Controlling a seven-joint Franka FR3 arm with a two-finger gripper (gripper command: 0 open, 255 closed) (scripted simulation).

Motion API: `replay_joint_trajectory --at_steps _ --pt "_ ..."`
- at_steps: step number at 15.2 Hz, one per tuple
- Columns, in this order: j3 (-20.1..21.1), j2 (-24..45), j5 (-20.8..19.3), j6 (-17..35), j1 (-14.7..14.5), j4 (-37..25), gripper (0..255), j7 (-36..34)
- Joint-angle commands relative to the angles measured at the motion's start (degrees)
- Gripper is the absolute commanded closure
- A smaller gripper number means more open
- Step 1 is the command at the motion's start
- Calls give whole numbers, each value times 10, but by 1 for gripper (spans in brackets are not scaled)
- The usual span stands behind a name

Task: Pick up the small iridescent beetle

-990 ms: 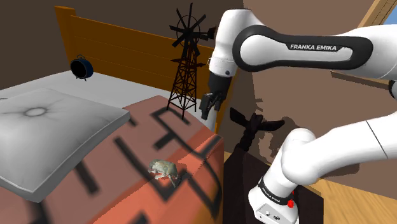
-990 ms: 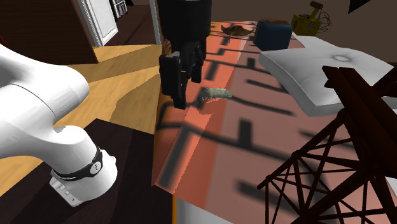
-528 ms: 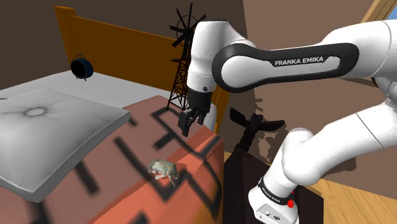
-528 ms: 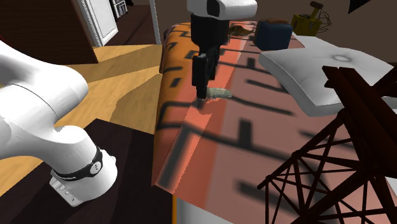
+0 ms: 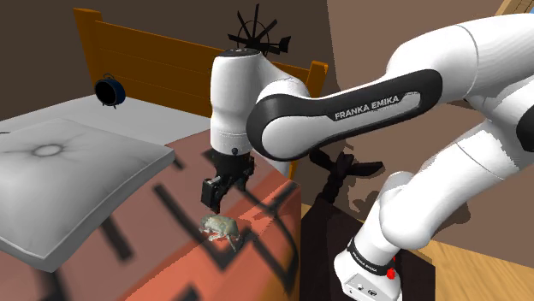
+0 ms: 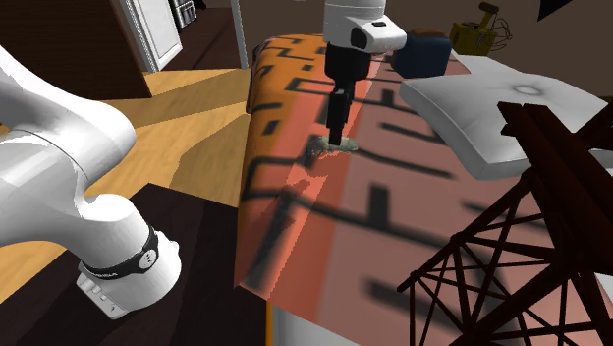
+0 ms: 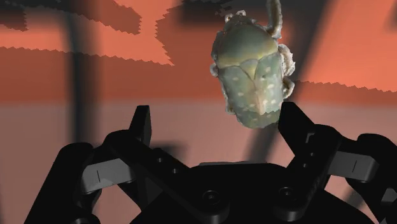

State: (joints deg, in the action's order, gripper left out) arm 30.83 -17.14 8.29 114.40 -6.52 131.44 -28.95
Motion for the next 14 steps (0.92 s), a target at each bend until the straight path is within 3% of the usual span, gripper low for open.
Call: replay_joint_trajectory --at_steps 1,3,12,13,14 --pt "28 44 -19 14 -1 -25 0 -37" --pt "42 71 -35 21 -1 -41 0 -60" --pt "50 101 -51 81 0 -6 0 -74" --pt "50 101 -51 82 -1 -6 255 -74" --pt "51 101 -51 82 -1 -6 255 -75"
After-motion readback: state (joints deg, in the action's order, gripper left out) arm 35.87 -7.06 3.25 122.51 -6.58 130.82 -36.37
